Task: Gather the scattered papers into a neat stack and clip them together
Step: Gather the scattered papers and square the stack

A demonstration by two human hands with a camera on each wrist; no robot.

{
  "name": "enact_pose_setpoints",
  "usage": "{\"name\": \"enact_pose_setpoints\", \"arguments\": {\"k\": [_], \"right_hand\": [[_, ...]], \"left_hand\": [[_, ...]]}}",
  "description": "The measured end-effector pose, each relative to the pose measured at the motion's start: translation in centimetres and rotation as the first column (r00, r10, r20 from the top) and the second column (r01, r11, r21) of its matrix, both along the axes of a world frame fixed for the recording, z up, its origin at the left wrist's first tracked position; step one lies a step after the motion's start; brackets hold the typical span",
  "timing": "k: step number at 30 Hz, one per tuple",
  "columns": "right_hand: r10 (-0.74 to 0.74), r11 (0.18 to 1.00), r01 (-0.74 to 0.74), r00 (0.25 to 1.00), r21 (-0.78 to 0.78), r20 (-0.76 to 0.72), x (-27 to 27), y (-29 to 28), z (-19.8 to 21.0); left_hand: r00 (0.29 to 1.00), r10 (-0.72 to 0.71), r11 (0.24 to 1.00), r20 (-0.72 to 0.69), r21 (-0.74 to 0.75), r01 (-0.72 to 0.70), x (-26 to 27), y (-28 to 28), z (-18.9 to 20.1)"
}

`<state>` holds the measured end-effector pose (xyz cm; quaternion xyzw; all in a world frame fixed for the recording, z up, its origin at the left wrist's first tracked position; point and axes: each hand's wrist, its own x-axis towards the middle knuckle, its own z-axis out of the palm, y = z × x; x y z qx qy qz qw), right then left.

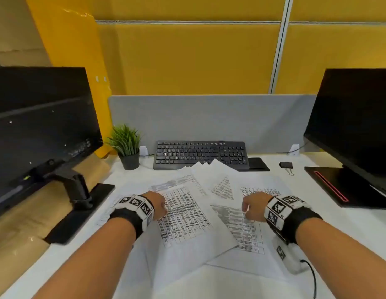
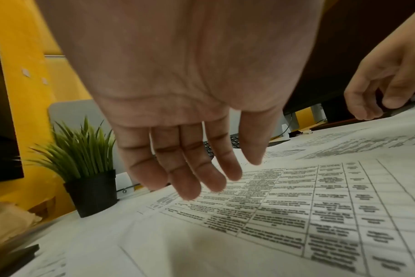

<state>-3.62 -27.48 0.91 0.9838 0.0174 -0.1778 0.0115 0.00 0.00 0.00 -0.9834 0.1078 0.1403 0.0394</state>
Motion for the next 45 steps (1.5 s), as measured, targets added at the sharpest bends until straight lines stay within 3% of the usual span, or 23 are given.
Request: {"name": "enact_pose_setpoints", "arguments": {"k": [7,13,17,21,26,29,33,36,39,40,45], "right_hand": [[0.004,0.994,-0.005,1.000,0.111,0.010,3.9,-0.5,-1.7],[0.091,0.996,-0.091,0.995,0.020,-0.038,7.0,-0.8,-5.4],[0.057,0.998,-0.054,0.996,0.038,-0.062,8.2,-1.9,-5.0],[0.001,0.988,-0.007,0.999,0.154,0.038,8.9,-3.3,-4.4],[-0.014,0.976,0.034,0.995,0.214,-0.094,7.3,-3.0,-5.0],[0.064,0.989,-0.049,0.992,0.139,-0.106,6.5,-1.6,-5.5],[-0.001,0.985,0.020,0.994,0.169,-0.113,6.3,-0.9,-5.9],[-0.046,0.976,0.071,0.991,0.206,-0.123,6.4,-0.9,-5.6],[-0.046,0.980,0.068,0.992,0.188,-0.121,6.4,-0.9,-5.8],[-0.038,0.985,0.057,0.993,0.165,-0.114,6.5,-0.9,-5.9],[-0.043,0.994,0.045,0.999,0.100,-0.022,6.6,-1.8,-4.9]], "left_hand": [[0.997,0.050,0.999,-0.053,-0.010,-0.051,1.0,-0.3,-1.0],[0.996,0.078,0.996,-0.035,-0.033,-0.079,6.7,-1.5,-1.7],[0.996,0.089,0.996,-0.031,0.018,-0.089,10.4,-2.7,-3.6],[0.988,0.122,0.992,-0.098,0.010,-0.122,12.8,-2.6,-4.9],[0.989,0.122,0.993,-0.078,0.018,-0.121,14.2,-2.7,-4.7],[0.998,0.010,1.000,-0.056,0.015,-0.009,15.0,-2.7,-3.3],[0.986,-0.167,0.967,-0.001,0.194,0.164,16.3,-3.9,-1.4],[0.920,-0.385,0.879,0.077,0.336,0.339,17.3,-5.9,-1.6],[0.804,-0.593,0.708,-0.027,0.457,0.538,17.5,-8.9,-2.7],[0.791,-0.608,0.680,-0.067,0.471,0.562,17.6,-9.7,-3.2],[0.806,-0.587,0.694,-0.077,0.465,0.550,17.3,-11.1,-2.6]]}}
